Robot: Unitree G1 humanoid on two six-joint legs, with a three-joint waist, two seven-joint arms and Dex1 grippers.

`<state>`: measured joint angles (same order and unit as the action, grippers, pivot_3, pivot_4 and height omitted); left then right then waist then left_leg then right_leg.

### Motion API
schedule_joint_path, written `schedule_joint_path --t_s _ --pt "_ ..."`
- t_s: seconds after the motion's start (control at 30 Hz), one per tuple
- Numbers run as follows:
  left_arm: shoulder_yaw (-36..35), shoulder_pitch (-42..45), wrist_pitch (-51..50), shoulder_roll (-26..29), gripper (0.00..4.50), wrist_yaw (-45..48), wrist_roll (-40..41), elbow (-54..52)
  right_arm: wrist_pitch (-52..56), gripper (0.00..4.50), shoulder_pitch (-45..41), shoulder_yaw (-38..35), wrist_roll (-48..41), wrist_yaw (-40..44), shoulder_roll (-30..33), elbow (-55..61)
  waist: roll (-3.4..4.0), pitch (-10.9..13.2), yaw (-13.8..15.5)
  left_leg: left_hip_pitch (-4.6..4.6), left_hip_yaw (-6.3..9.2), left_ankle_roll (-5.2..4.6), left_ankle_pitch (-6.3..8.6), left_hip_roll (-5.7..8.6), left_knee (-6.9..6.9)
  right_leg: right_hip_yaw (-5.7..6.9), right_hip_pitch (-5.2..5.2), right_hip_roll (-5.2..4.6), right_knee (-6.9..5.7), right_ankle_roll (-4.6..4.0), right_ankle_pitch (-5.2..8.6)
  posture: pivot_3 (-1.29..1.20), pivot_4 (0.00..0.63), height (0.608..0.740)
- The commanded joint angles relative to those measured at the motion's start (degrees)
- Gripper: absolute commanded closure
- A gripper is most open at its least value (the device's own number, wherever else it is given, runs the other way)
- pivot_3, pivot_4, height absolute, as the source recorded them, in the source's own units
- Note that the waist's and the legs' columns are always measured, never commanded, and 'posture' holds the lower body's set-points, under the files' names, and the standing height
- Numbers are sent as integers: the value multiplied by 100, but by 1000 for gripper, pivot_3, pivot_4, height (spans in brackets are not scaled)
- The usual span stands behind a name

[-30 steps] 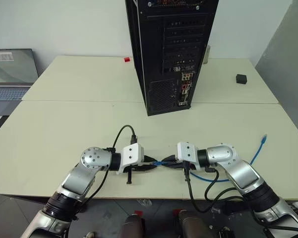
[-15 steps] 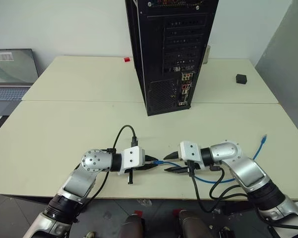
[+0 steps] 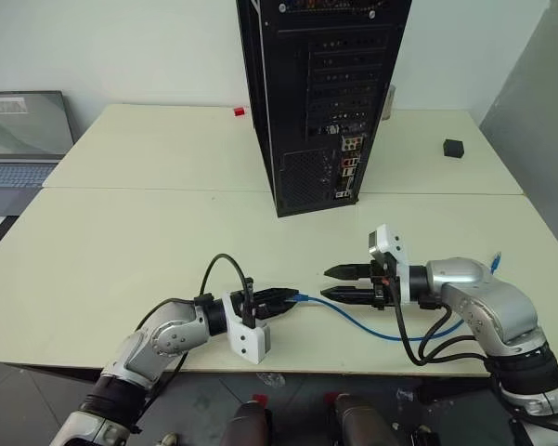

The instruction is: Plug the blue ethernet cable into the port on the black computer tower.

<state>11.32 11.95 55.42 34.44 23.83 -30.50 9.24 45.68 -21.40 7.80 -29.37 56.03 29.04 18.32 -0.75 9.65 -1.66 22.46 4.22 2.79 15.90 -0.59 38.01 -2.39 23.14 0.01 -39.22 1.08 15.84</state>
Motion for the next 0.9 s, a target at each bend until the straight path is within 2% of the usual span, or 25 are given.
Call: schedule_joint_path --t_s 0.03,0.37,0.8,0.9 --pt "-168 64 261 -39 4227 -709 -433 -12 71 2429 23 29 -129 -350 -231 168 0 0 0 0 0 0 0 1 0 1 0 0 0 0 0 0 150 740" --pt "-76 203 203 69 4227 -1330 -797 57 174 2429 -14 276 -181 -601 -542 53 0 0 -2 0 -2 0 0 3 0 4 0 1 -3 0 0 0 150 740" --pt "2 185 124 124 4227 -1567 -923 -28 183 2429 -127 310 -202 -686 -710 -137 0 0 -4 0 -2 0 0 2 0 6 0 1 -4 0 0 0 150 740" --pt "6 171 128 133 4227 -1573 -935 -48 136 2981 -179 306 -161 -721 -752 -222 0 0 -5 0 -1 0 0 3 0 5 1 1 -4 0 0 0 150 740"
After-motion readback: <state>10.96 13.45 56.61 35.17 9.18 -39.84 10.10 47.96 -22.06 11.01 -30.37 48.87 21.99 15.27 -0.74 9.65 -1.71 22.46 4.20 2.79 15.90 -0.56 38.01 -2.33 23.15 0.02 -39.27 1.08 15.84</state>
